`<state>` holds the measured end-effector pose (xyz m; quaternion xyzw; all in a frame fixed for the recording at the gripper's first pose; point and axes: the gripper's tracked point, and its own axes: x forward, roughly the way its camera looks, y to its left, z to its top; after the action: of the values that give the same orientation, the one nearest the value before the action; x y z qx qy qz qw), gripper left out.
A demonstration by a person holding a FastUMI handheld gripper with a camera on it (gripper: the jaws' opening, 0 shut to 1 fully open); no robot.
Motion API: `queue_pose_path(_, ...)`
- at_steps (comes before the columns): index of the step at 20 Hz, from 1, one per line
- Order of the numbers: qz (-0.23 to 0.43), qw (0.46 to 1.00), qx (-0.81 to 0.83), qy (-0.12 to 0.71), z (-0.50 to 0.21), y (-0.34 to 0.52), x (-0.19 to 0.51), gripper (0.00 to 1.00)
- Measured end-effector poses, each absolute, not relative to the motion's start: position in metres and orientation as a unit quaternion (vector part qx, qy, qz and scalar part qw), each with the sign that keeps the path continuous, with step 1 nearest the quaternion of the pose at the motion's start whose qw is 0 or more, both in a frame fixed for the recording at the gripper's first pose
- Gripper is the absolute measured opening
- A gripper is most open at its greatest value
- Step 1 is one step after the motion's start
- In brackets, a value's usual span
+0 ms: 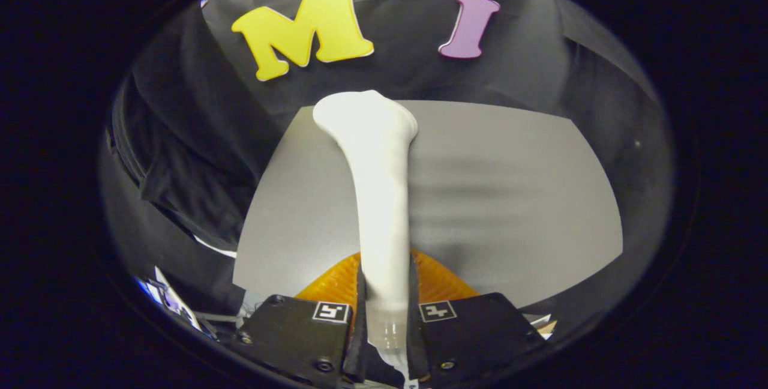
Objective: Iron the clothes twice with a garment steamer, once on the left side and once on the right side.
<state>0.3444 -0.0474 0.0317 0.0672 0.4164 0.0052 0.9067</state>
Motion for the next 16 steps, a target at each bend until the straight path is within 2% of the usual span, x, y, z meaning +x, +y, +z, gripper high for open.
queue_pose_path(9, -0.014, 0.945, 0.072, 0.319, 0.085, -0.001, 0.266, 0.29)
queue_pose_path(16, -0.016, 0.955, 0.097, 0.28, 0.098, 0.049, 0.205, 0.29)
